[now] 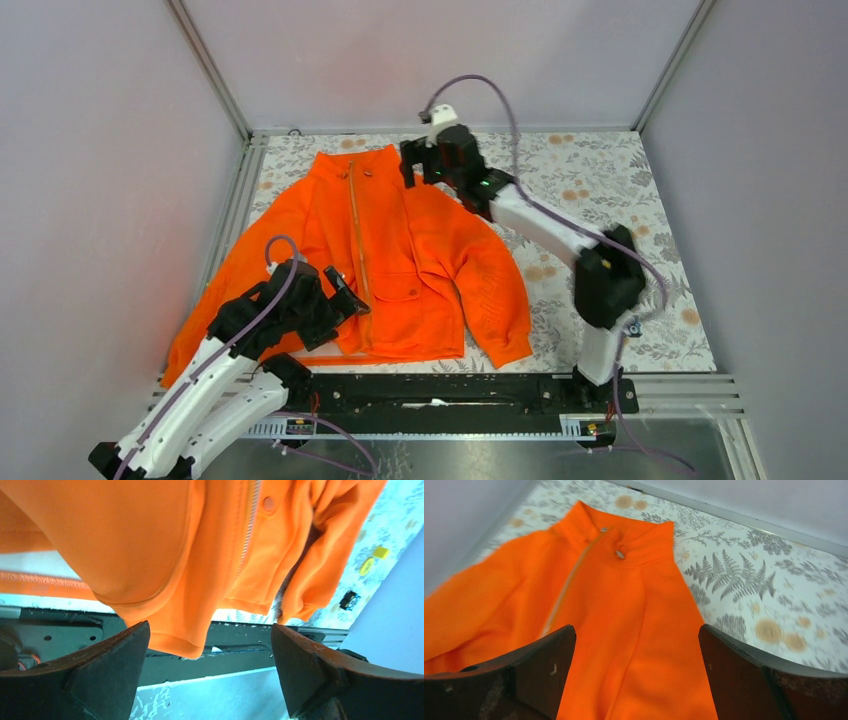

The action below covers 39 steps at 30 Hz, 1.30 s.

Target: Zip up the jacket

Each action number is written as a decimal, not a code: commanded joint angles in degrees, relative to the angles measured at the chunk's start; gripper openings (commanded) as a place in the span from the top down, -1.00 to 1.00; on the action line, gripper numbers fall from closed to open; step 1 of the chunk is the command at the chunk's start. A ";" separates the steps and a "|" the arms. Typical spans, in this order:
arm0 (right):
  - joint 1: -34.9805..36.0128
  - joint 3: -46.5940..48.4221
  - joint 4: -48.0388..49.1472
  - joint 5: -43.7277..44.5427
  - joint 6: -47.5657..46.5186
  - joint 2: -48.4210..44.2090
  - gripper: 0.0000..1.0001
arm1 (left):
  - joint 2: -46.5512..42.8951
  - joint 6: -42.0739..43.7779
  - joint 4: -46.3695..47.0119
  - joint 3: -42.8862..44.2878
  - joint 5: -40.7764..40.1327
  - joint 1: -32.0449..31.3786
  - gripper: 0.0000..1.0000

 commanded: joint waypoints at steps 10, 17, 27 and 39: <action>-0.02 -22.70 -24.95 6.59 16.41 -59.49 -0.99 | 1.73 21.89 6.76 28.26 -14.13 0.24 -0.98; -0.02 -13.36 -33.37 11.33 16.18 -72.05 -0.99 | 6.42 29.86 12.18 43.04 -15.19 0.24 -0.98; 0.01 -11.70 -33.78 12.97 14.79 -76.57 -0.99 | 8.05 33.64 18.73 51.86 -15.72 0.23 -0.98; 0.04 -11.89 -31.19 16.54 13.85 -79.00 -0.99 | 4.86 37.31 23.30 53.91 -22.96 0.23 -0.98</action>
